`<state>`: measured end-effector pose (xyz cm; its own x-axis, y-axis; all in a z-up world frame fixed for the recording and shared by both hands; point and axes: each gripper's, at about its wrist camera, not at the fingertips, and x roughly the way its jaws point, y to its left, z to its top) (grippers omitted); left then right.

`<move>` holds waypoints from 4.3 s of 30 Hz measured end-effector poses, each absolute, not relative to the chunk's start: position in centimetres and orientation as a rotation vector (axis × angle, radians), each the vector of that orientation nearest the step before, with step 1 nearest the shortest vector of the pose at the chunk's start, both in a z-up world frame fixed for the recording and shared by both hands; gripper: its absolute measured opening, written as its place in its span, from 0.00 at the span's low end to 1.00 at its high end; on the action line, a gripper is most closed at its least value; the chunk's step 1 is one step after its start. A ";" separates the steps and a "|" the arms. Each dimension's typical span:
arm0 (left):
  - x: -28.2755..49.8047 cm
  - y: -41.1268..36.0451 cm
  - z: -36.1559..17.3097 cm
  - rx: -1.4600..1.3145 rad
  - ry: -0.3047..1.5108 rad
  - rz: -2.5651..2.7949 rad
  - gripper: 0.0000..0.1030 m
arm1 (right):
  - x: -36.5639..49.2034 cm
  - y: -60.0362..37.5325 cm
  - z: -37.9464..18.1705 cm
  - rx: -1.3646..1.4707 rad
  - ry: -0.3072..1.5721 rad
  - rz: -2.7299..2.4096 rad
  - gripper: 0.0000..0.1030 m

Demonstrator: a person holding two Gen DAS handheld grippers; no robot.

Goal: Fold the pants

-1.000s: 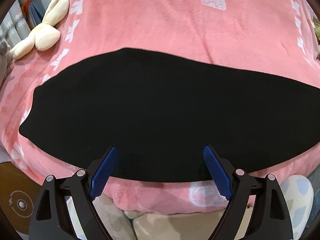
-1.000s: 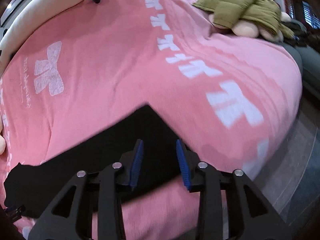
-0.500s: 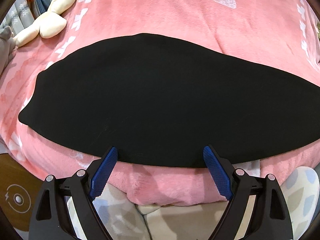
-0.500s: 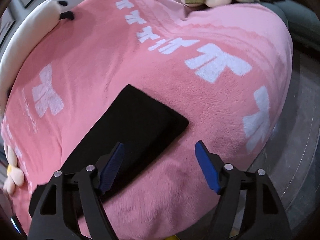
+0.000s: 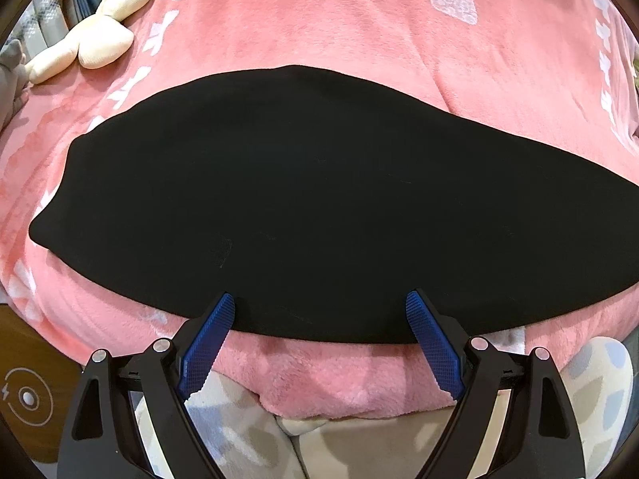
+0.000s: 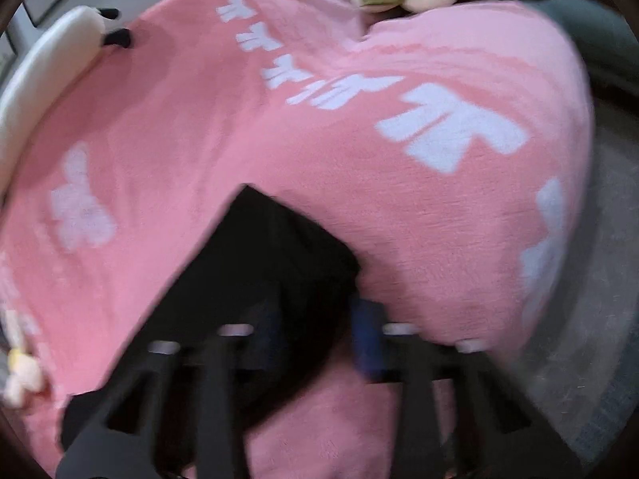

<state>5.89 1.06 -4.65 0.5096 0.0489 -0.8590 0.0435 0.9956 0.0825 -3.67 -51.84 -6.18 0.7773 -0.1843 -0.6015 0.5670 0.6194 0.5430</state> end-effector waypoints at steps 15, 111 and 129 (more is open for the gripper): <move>5.2 3.8 -4.4 0.041 1.032 -0.003 0.83 | 3.6 -36.0 6.7 0.519 0.454 -0.024 0.16; 5.8 6.3 -4.5 -0.030 1.079 -0.044 0.83 | 11.0 -12.3 -4.2 0.135 0.902 0.410 0.22; 8.3 27.2 -7.0 -0.656 0.868 0.304 0.79 | 4.3 -20.4 -2.2 0.185 0.811 0.172 0.53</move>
<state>8.32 27.25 -7.01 0.6203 -0.0127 -0.7842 -0.4989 0.7651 -0.4071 4.33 -20.41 -2.23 0.6767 0.2228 -0.7017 -0.0816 0.9699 0.2293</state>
